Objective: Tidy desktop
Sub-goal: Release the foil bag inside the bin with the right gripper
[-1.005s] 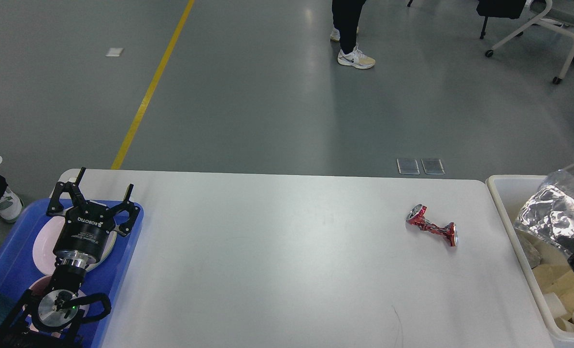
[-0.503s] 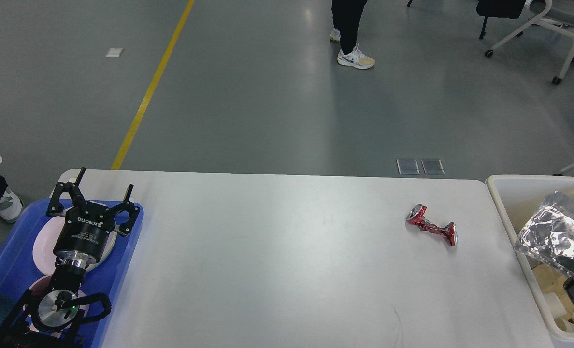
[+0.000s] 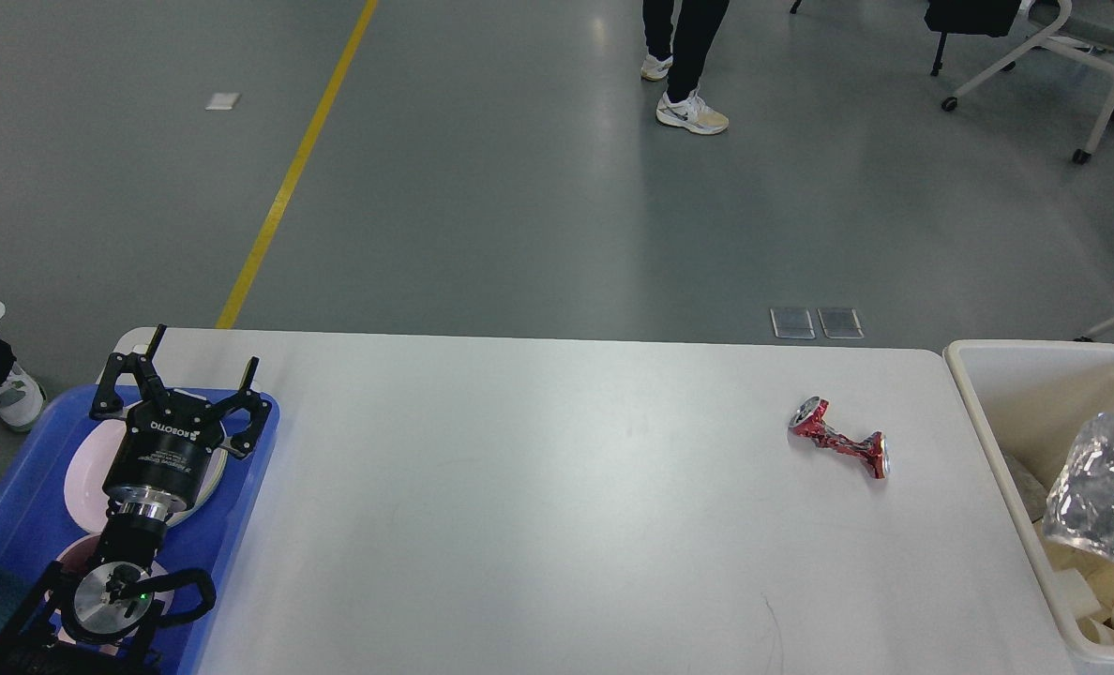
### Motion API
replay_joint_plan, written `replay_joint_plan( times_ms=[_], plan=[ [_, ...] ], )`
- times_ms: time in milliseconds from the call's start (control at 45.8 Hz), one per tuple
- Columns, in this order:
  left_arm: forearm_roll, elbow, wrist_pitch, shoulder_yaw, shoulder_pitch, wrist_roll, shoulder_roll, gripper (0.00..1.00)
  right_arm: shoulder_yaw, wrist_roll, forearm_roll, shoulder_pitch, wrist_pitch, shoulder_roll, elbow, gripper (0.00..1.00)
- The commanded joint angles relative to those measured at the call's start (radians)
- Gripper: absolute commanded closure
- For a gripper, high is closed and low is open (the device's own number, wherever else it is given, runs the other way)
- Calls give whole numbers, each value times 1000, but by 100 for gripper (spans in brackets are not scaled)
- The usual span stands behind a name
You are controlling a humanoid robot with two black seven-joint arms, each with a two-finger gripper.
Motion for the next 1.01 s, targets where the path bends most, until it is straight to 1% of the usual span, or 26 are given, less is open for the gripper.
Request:
replay_joint_plan(
  times_ms=[0, 175, 240, 328, 437, 524, 590, 677, 765, 874, 918, 983],
  plan=[
    [-1, 0, 0, 0, 0, 0, 1, 4, 0, 5, 0, 1, -25, -1, 6, 0],
    [-1, 0, 0, 0, 0, 0, 1, 4, 0, 5, 0, 37, -3, -30, 14, 0],
    [-1, 1, 0, 0, 0, 0, 1, 4, 0, 8, -2, 97, 37, -70, 29, 0],
    [1, 0, 0, 0, 0, 0, 1, 4, 0, 8, -2, 200, 101, -94, 59, 0],
    [1, 0, 0, 0, 0, 0, 1, 4, -2, 7, -3, 341, 228, -108, 88, 0],
    [1, 0, 0, 0, 0, 0, -1, 4, 0, 7, -17, 476, 374, -105, 97, 0],
    [1, 0, 0, 0, 0, 2, -1, 4, -6, 5, -31, 565, 471, -87, 115, 0],
    [1, 0, 0, 0, 0, 0, -1, 4, -25, -1, -110, 689, 570, -30, 157, 0],
    [1, 0, -2, 0, 0, 0, 1, 4, -46, -6, -224, 832, 635, -1, 259, 0],
    [1, 0, 0, 0, 0, 2, -1, 4, -57, -12, -342, 1014, 676, 1, 483, 0],
    [1, 0, 0, 0, 0, 0, -1, 4, -68, -27, -371, 1093, 690, -1, 578, 0],
    [1, 0, -2, 0, 0, 2, -1, 4, -98, -65, -384, 1197, 713, -2, 716, 0]
  ],
)
